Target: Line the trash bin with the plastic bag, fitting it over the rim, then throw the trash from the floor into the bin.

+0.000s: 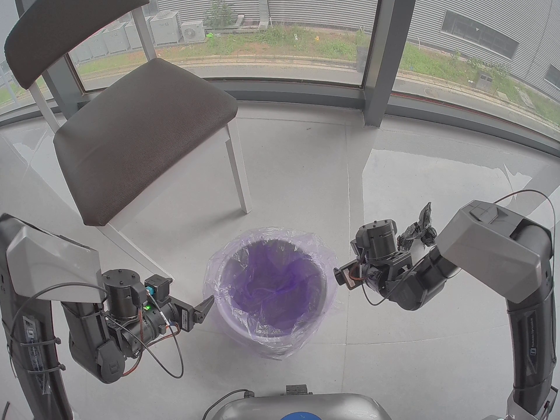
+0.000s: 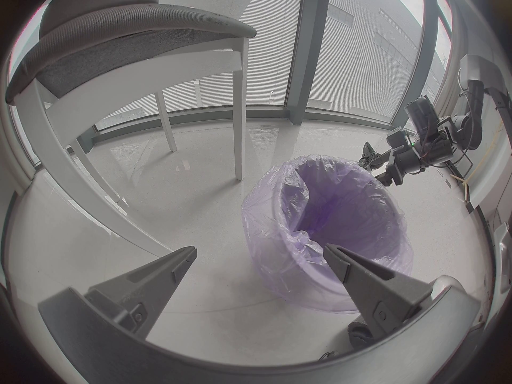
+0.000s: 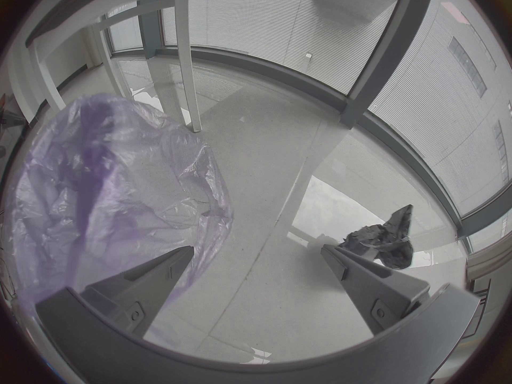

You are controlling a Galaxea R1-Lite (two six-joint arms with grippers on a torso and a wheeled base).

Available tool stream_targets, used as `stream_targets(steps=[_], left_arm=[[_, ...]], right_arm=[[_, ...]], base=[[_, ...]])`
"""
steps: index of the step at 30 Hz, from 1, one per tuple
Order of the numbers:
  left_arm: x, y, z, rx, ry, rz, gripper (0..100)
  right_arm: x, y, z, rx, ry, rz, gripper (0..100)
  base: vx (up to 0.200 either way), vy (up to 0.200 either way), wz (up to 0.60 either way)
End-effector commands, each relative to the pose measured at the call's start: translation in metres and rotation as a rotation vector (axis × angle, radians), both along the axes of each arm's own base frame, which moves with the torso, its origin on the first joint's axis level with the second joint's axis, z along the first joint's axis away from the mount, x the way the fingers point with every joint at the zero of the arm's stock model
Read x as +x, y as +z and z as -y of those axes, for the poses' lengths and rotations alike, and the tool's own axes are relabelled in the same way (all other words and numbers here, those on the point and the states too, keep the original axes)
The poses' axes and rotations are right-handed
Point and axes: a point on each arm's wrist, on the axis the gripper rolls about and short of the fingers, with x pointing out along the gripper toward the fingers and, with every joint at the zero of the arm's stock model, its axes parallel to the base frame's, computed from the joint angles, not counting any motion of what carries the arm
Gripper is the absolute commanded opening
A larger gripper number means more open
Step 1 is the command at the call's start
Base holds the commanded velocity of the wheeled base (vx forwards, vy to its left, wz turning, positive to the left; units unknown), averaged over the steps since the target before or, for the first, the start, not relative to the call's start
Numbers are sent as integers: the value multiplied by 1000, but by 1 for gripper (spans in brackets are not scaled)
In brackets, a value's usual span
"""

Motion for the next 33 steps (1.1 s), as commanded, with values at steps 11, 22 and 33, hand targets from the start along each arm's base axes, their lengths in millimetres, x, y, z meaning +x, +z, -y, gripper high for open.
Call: stream_targets(steps=[11,22,33], left_arm=[[-32,47,-4,-57,-24,110,100],[-47,77,-5,-105,-34,210,100],[-60,102,-10,-135,-33,312,100]], right_arm=[[-92,92,-24,88,169,135,100],[-130,37,-124,157,380,18,100],[-138,33,-169,334,408,-247,100]], base=[[0,0,0],[0,0,0],[0,0,0]])
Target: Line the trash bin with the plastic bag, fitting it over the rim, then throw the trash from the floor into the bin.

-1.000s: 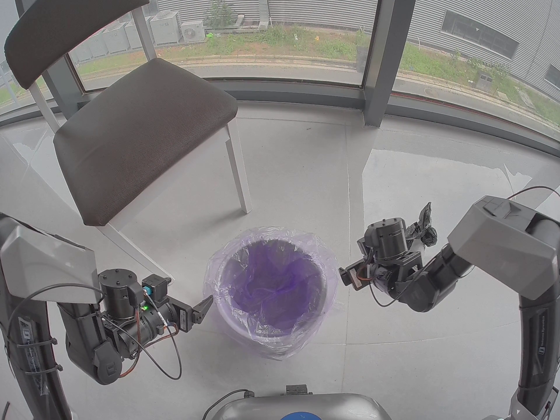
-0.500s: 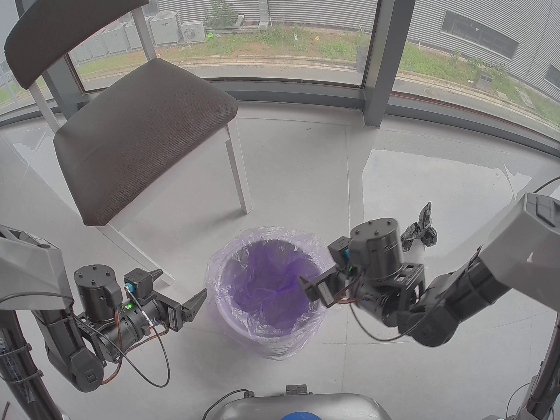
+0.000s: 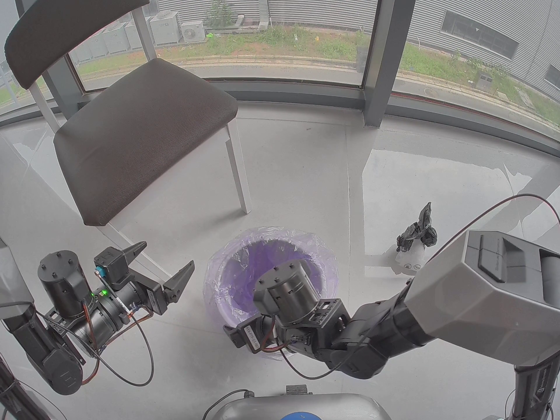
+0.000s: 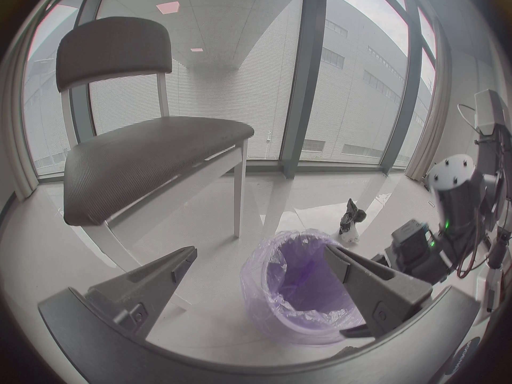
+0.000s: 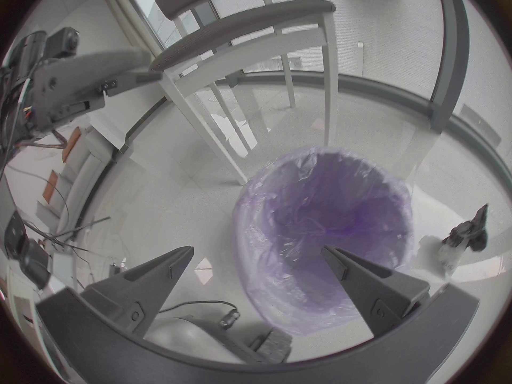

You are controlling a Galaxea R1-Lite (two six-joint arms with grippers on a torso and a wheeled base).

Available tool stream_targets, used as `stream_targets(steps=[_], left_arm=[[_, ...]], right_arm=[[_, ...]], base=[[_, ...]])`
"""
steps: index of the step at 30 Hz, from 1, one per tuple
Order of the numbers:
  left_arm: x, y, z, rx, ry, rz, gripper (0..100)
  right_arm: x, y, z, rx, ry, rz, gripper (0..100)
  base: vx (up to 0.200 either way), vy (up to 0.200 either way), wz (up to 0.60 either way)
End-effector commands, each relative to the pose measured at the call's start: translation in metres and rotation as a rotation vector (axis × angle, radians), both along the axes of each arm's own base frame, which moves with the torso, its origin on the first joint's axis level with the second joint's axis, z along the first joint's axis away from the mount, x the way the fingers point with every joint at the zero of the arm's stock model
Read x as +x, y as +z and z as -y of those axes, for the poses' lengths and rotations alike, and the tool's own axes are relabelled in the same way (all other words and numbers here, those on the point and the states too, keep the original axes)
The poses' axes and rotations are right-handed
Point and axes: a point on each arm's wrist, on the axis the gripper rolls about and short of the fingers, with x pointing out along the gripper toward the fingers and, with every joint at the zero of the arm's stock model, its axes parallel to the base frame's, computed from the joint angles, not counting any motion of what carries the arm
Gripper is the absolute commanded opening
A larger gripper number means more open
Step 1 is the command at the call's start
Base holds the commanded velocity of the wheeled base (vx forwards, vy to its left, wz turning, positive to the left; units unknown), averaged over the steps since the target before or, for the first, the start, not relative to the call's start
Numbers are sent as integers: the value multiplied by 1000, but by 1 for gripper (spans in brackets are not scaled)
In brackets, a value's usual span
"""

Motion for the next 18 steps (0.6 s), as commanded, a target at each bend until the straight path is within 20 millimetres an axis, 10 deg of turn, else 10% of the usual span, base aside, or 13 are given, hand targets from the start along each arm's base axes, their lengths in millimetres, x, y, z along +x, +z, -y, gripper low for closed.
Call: stream_targets(steps=[1,18], left_arm=[[-5,13,-2,-20,0,62,100],[-2,7,-2,-12,4,37,100]], right_arm=[[-3,-11,-24,11,24,-62,100],[9,-50,-38,-22,16,-80,100]], base=[[0,0,0],[0,0,0]])
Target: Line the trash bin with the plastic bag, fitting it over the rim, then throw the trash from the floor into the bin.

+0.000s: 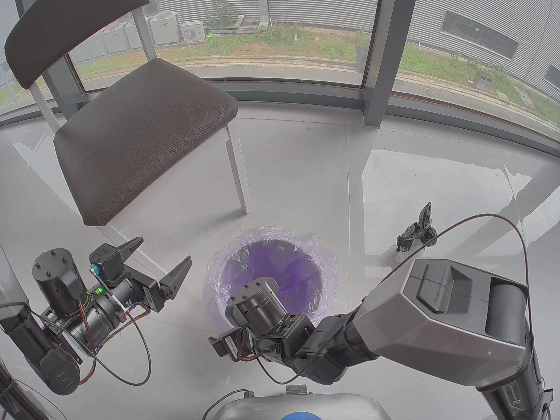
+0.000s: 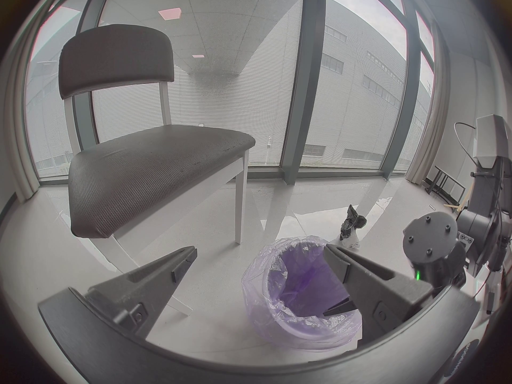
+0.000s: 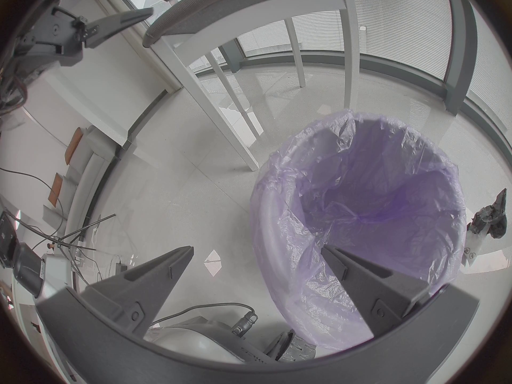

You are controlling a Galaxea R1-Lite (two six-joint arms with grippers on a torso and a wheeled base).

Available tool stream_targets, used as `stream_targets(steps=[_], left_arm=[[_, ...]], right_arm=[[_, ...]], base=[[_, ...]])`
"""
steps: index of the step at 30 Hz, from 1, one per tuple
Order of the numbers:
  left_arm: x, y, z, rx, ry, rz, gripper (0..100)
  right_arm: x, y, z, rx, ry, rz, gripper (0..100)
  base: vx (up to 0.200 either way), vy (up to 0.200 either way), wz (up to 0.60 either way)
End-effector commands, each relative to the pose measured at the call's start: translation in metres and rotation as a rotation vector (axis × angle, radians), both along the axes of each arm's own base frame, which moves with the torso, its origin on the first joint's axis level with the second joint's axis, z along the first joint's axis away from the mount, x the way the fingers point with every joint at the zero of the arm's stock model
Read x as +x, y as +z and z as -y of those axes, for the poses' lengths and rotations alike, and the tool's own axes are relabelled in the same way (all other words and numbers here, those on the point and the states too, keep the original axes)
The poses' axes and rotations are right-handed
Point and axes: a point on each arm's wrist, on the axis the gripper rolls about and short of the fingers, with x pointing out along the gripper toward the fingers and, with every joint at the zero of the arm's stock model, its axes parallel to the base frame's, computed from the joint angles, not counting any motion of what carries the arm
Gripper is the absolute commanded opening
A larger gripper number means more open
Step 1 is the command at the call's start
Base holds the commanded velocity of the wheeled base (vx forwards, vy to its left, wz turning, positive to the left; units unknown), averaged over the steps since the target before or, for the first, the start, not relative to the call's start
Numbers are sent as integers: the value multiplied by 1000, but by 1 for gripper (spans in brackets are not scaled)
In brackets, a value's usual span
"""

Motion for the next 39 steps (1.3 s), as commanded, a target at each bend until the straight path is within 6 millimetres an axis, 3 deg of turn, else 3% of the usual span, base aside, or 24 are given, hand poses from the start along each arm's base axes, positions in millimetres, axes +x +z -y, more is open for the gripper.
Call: stream_targets(steps=[1,7,8,22,26,28,31,39], left_arm=[[2,-1,0,-1,3,5,100],[2,-2,0,0,3,0,100],[2,-2,0,0,3,0,100],[1,-3,0,1,3,-4,100],[1,-2,0,1,3,-3,100],[1,-3,0,3,1,-5,100],[1,-3,1,4,0,-7,100],[-2,-7,1,13,-4,-26,100]], right_arm=[[1,-13,-2,-17,0,-10,100],[1,-13,-2,-20,3,-12,100],[1,-13,-2,-19,3,-11,0],[0,-13,1,-46,17,-4,0],[-7,-2,3,-42,32,5,0],[-22,4,2,-51,64,4,0],[-42,-2,2,-89,106,-14,0],[-39,-31,2,-167,123,-44,0]], base=[[0,0,0],[0,0,0],[0,0,0],[0,0,0],[0,0,0],[0,0,0],[0,0,0],[0,0,0]])
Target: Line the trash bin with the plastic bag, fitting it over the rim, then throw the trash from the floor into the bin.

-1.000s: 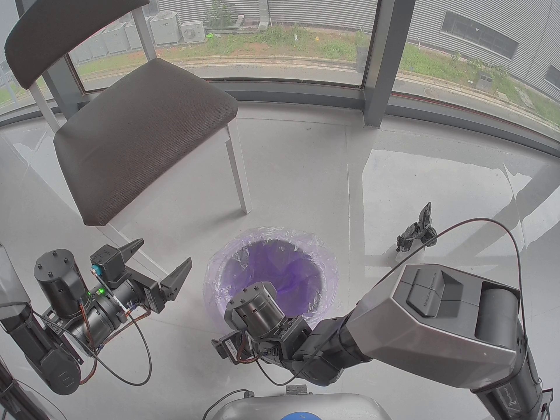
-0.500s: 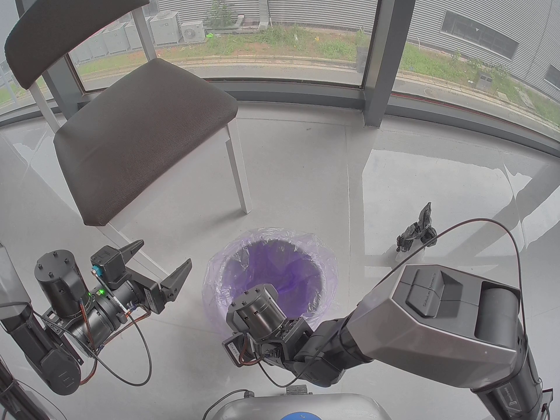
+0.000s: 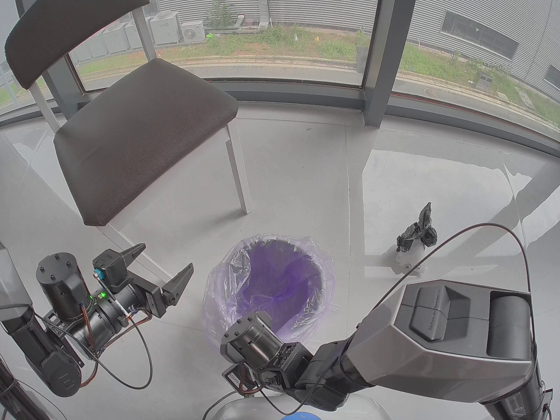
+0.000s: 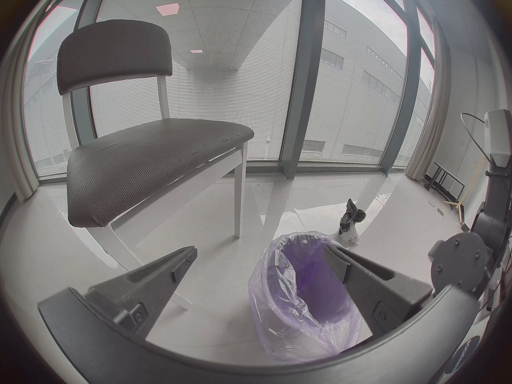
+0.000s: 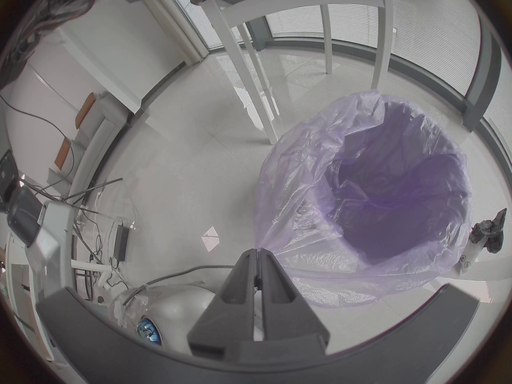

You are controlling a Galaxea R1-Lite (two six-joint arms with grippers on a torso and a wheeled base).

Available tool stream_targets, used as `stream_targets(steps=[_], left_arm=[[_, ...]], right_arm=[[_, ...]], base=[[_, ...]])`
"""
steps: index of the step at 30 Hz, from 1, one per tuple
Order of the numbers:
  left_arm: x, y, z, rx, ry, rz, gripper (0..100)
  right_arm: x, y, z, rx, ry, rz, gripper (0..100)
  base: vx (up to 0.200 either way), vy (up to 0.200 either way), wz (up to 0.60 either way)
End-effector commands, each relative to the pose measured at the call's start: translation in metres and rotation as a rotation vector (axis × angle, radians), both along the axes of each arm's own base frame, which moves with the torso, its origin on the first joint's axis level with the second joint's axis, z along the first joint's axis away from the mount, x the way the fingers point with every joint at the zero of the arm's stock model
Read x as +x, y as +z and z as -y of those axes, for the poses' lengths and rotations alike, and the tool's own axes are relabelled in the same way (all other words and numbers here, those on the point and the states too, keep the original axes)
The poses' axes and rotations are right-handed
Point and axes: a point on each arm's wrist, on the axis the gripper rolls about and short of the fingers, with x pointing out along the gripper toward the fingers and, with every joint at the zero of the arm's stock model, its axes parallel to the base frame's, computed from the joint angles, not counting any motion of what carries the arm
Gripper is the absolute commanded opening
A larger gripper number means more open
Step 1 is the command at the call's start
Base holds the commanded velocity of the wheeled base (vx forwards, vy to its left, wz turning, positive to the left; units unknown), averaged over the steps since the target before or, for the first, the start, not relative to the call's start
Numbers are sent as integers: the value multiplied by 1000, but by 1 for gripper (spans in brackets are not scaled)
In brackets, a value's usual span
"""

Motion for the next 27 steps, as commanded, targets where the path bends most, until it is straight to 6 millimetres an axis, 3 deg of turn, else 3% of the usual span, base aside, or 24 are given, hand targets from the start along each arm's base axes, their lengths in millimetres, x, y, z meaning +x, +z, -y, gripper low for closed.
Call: stream_targets(steps=[1,18,27], left_arm=[[-1,0,0,-1,-1,5,100],[2,-2,0,2,4,-1,100],[3,-4,1,5,2,-5,100]], right_arm=[[2,-12,-1,-27,-3,-16,0],[76,0,5,-133,-205,-10,0],[88,8,12,-123,-234,-2,0]], base=[[0,0,0],[0,0,0],[0,0,0]])
